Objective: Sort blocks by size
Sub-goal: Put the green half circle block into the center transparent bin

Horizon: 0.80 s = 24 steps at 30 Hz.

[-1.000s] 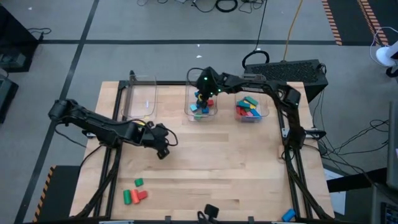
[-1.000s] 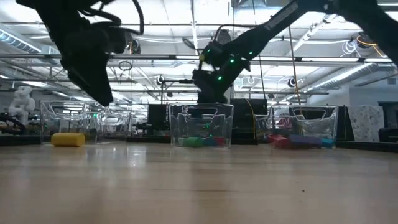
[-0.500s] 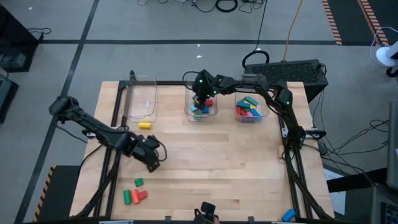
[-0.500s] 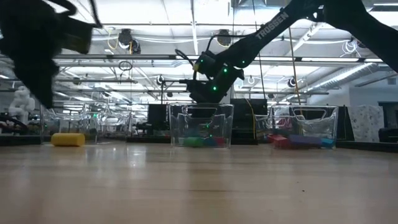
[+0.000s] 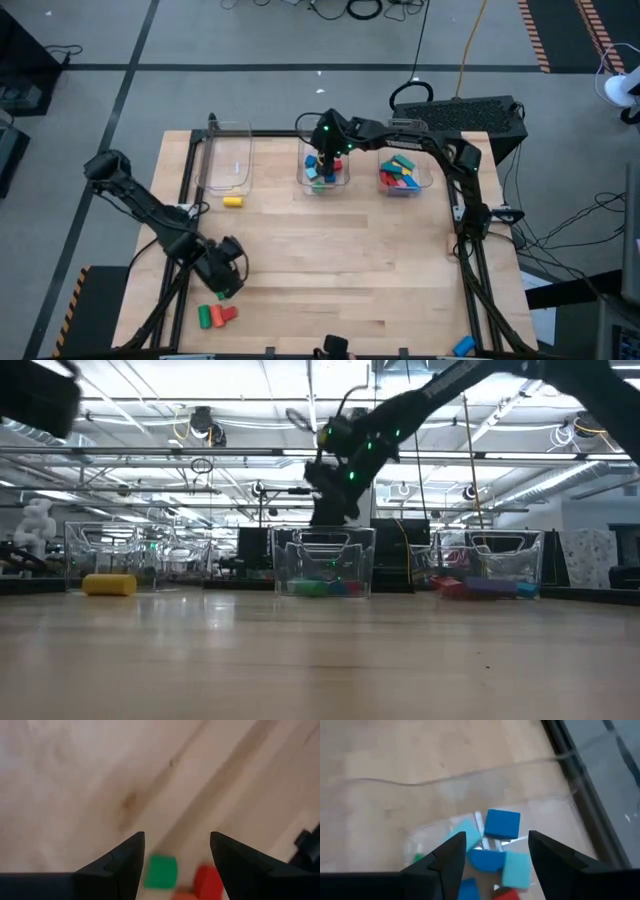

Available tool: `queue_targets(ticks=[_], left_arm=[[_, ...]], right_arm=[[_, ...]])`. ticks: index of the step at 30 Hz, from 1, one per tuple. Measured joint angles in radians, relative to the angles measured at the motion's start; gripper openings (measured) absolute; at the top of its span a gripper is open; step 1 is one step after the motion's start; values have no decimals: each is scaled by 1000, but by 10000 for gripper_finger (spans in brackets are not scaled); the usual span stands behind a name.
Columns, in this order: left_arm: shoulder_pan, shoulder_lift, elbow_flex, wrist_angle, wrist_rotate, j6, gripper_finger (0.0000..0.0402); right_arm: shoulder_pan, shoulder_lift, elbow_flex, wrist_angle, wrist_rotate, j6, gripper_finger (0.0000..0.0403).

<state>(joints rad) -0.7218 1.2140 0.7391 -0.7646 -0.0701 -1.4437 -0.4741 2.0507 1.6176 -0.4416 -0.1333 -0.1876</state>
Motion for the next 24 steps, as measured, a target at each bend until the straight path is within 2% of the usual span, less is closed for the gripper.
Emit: queue_targets(ticks=[4, 7, 13, 19, 24], left_arm=[[-85, 10, 0, 5, 15, -146, 226], [-135, 42, 0, 27, 15, -191, 226], [-203, 169, 0, 35, -1, -145, 226], [-231, 253, 0, 135, -3, -116, 226], [-240, 286, 0, 150, 31, -119, 226]], right_arm=[[33, -63, 0, -4, -4, -11, 191], [65, -97, 0, 3, -4, -12, 188], [131, -98, 0, 13, -102, -38, 188], [176, -89, 0, 12, -108, -45, 187], [190, -89, 0, 37, -107, -46, 187]])
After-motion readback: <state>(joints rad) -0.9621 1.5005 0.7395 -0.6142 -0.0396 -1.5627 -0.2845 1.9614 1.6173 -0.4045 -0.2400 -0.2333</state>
